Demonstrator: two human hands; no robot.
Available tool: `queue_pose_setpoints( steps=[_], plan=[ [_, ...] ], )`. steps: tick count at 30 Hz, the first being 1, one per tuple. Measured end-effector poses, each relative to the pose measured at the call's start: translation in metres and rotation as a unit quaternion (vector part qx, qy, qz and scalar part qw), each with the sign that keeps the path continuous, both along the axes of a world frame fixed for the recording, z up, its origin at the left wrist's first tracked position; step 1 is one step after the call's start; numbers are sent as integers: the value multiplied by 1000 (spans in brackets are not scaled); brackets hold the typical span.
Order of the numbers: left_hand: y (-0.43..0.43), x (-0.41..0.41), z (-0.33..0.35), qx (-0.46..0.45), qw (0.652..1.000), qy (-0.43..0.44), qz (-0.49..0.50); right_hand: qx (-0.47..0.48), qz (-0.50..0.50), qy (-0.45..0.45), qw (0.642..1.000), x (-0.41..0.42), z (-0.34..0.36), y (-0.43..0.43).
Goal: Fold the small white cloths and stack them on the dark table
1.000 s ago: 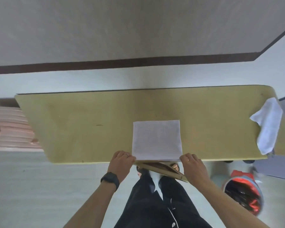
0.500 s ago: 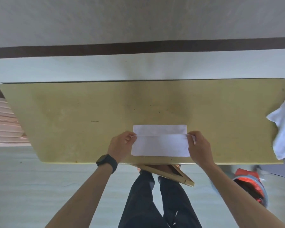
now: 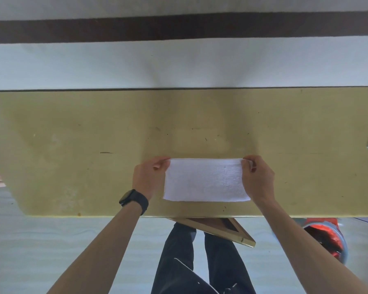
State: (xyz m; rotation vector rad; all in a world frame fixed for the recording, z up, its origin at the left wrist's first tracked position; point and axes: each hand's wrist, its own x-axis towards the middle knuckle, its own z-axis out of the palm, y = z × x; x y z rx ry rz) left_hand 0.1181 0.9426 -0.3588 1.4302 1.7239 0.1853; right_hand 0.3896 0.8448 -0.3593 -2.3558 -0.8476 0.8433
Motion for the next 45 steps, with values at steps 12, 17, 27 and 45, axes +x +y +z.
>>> queue_pose_setpoints(
  steps=[12, 17, 27, 45],
  plan=[
    [5, 5, -4, 44, 991, 85, -93, -12, 41, -98, 994, -13, -7, 0],
    [5, 5, -1, 54, 985, 109, -125, -1, 78, -133, 988, -10, -8, 0],
    [5, 8, 1, 131, 946, 190, -227, -52, 142, -225, 963, -2, -8, 2],
    [9, 33, -19, 243, 908, 137, -312, 63, 256, -218, 940, -63, -25, 27]
  ],
)
